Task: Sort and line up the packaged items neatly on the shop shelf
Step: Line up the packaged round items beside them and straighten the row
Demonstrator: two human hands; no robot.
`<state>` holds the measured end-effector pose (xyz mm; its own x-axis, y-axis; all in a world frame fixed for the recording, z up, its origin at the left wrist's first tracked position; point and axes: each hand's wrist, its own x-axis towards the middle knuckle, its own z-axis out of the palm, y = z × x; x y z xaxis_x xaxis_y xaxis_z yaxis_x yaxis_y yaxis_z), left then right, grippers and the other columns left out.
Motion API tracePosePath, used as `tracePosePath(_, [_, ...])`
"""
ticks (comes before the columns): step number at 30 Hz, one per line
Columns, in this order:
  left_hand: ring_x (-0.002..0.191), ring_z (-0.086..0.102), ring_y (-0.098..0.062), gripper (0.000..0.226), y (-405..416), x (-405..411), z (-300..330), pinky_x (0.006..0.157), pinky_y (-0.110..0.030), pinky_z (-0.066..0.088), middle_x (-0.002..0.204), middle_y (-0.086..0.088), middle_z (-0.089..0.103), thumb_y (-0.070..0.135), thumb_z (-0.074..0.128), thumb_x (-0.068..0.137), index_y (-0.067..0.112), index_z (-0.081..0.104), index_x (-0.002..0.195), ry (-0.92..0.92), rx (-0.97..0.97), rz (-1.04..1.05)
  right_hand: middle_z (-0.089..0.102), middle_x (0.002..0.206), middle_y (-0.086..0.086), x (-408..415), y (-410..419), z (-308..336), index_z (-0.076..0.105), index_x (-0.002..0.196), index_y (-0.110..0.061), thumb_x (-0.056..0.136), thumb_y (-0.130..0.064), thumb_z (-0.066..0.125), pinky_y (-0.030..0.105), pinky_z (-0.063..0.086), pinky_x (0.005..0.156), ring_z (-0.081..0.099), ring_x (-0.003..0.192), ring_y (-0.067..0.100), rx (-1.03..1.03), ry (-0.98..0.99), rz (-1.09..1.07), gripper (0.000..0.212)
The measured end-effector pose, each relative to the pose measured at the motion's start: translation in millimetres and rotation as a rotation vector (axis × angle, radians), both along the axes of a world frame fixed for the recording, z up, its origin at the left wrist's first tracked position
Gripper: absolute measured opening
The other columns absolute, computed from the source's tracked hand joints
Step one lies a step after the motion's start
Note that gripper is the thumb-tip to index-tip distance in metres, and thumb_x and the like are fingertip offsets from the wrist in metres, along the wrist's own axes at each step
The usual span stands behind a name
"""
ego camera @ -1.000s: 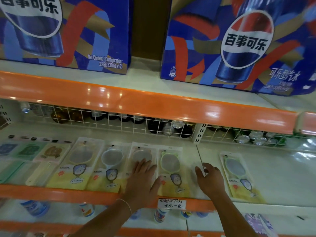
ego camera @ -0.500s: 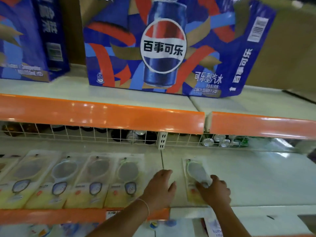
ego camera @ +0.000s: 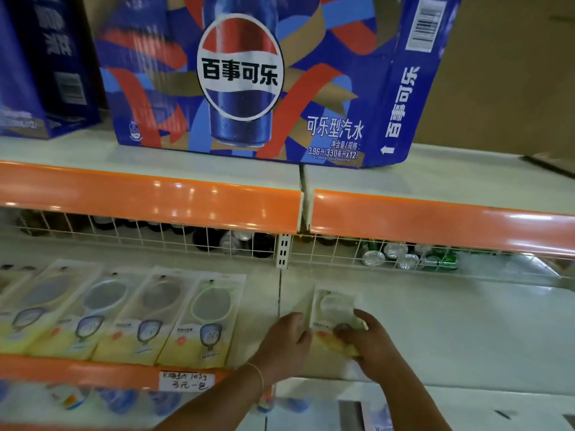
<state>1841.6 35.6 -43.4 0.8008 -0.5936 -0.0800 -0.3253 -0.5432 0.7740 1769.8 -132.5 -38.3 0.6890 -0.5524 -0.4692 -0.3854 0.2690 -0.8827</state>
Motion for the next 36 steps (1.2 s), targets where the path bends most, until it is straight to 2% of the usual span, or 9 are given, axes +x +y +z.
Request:
tracePosePath(2, [0.100,0.061,-0.027,0.023,-4.9,3.2,7.0,0.084,-0.030,0.048,0.105,-0.010,0.063,0.037,0.048,0.096,0.016,0.057,0.101,0.142,-0.066,0.103,0.066,0.106,0.023,-5.5,2.9,7.4,0.048,0.125,-0.018,0.074,0.018,0.068,0.047,0.058,0.072,0.066,0.087,0.040,0.171,-0.142,-0.013,0.065])
tracePosePath(5, [0.089,0.068,-0.031,0.040,-7.7,10.8,17.4,0.084,-0.040,0.055,0.099,-0.020,0.070,0.033,0.046,0.100,-0.002,0.065,0.102,0.537,-0.324,0.238,0.071,0.092,0.016,-14.2,15.0,21.2,0.059,0.109,-0.015,0.078,0.022,0.061,0.035,0.057,0.056,0.068,0.074,0.032,0.203,-0.277,0.084,0.049])
tracePosePath(8, [0.073,0.069,-0.032,0.034,-3.2,18.8,26.3,0.059,-0.036,0.056,0.091,-0.021,0.072,0.027,0.048,0.101,0.000,0.068,0.099,0.864,-0.543,0.394,0.071,0.103,0.006,-18.1,28.3,23.8,0.055,0.126,-0.019,0.076,0.016,0.068,0.036,0.057,0.069,0.070,0.087,0.027,0.127,-0.299,0.168,0.062])
tracePosePath(12, [0.068,0.064,-0.031,0.019,8.0,29.7,24.0,0.062,-0.038,0.054,0.085,-0.022,0.067,0.013,0.056,0.093,0.000,0.068,0.091,0.768,-0.469,0.485,0.056,0.127,0.001,-15.7,42.1,21.8,0.035,0.142,-0.034,0.068,-0.004,0.084,0.024,0.055,0.070,0.063,0.108,0.020,-0.118,-0.232,0.263,0.094])
tracePosePath(18, [0.067,0.050,-0.020,0.019,38.4,38.6,19.1,0.062,-0.033,0.036,0.072,-0.011,0.054,0.019,0.056,0.090,0.012,0.063,0.075,0.517,-0.456,0.511,0.049,0.138,0.005,-2.5,74.1,28.7,0.025,0.148,-0.034,0.036,-0.037,0.095,0.042,0.054,0.093,0.057,0.118,0.023,-0.141,-0.176,0.298,0.132])
tracePosePath(21, [0.066,0.048,-0.018,0.019,59.5,44.9,23.4,0.059,-0.029,0.034,0.070,-0.011,0.053,0.017,0.056,0.090,0.008,0.065,0.076,0.455,-0.435,0.508,0.057,0.129,0.005,9.1,92.3,35.2,0.032,0.144,-0.031,0.050,-0.039,0.090,0.043,0.054,0.093,0.063,0.110,0.023,-0.097,-0.157,0.295,0.110])
tracePosePath(25, [0.070,0.052,-0.018,0.019,94.9,55.3,27.7,0.060,-0.029,0.040,0.073,-0.008,0.058,0.018,0.058,0.091,0.008,0.070,0.080,0.475,-0.433,0.499,0.072,0.097,0.012,30.2,118.9,37.7,0.049,0.127,-0.024,0.080,-0.019,0.077,0.043,0.060,0.067,0.074,0.080,0.028,-0.035,-0.128,0.209,0.055])
tracePosePath(30, [0.066,0.053,-0.017,0.021,143.8,71.4,25.8,0.060,-0.025,0.040,0.073,-0.009,0.057,0.022,0.061,0.089,0.006,0.068,0.079,0.457,-0.400,0.463,0.071,0.096,0.013,52.1,159.9,29.9,0.056,0.119,-0.019,0.079,-0.023,0.078,0.037,0.060,0.065,0.073,0.075,0.025,-0.113,-0.086,0.088,0.045])
tracePosePath(36, [0.049,0.049,-0.001,0.018,196.8,93.6,25.4,0.039,-0.012,0.037,0.063,0.001,0.054,0.022,0.066,0.089,0.013,0.062,0.075,0.414,-0.299,0.323,0.071,0.086,0.003,73.2,209.2,20.4,0.051,0.121,-0.024,0.082,-0.018,0.074,0.017,0.050,0.046,0.070,0.071,0.012,-0.218,-0.054,0.128,0.046])
